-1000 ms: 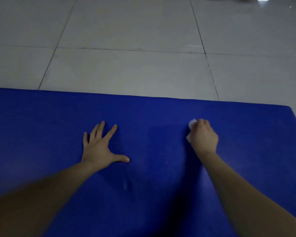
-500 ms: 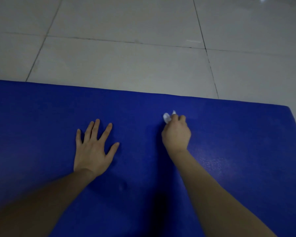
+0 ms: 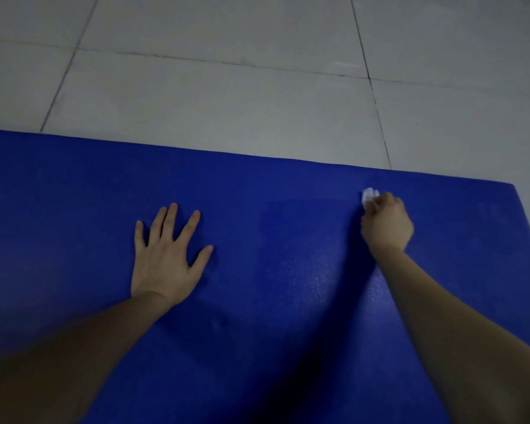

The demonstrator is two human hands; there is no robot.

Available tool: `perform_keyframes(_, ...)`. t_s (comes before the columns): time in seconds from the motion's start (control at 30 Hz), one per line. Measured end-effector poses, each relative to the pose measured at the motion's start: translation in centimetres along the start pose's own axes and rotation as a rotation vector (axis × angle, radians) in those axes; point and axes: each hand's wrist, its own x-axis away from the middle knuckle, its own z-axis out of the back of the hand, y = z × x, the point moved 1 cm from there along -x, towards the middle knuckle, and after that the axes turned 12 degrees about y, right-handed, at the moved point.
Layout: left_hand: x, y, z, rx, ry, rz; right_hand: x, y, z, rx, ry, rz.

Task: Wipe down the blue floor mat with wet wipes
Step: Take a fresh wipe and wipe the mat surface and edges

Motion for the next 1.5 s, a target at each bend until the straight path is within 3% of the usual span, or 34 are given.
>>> perform_keyframes(0.17,-0.3,0.0,0.0,0.0,-0.003,-0.003,0.5,-3.9,-0.7,-0.058,0.056,-0.161)
perform_keyframes(0.43,-0.2,-0.1,-0.3,-0.004,0.0,-0.003,7.5,-16.2,-2.5,-0.096,-0.017,0.323)
perform_keyframes(0.57,0.1,0.0,-0.1,0.001,-0.002,-0.006,8.1,-16.9,-2.9,-0.074,-0.034,0.563)
perform_keyframes(0.67,0.1,-0.1,-0.1,0.006,0.005,-0.007,5.3,-12.8,-2.4,-0.137,-0.007,0.397)
perform_keyframes(0.87,-0.1,-0.1,-0.1,0.003,0.003,-0.002,-1.1,-2.9,-0.9,0.013,0.054,0.004)
perform_keyframes(0.97,-0.1,-0.1,0.0,0.001,-0.001,-0.002,-2.4,-2.9,-1.3,-0.029,0.044,-0.256)
perform_keyframes(1.03,0.0,0.0,0.0,-0.003,0.001,-0.002,-1.9,-5.0,-1.9,-0.071,0.051,-0.323)
perform_keyframes(1.33,-0.1,-0.2,-0.2,-0.006,0.015,-0.012,5.9,-18.1,-4.0,-0.188,0.021,0.291)
perform_keyframes(1.43,-0.1,-0.3,-0.1,-0.002,0.014,-0.01,6.1,-17.6,-4.2,-0.218,0.055,0.491)
perform_keyframes(1.5,0.0,-0.2,-0.1,0.0,0.014,-0.008,4.2,-15.3,-3.9,-0.153,0.072,0.504)
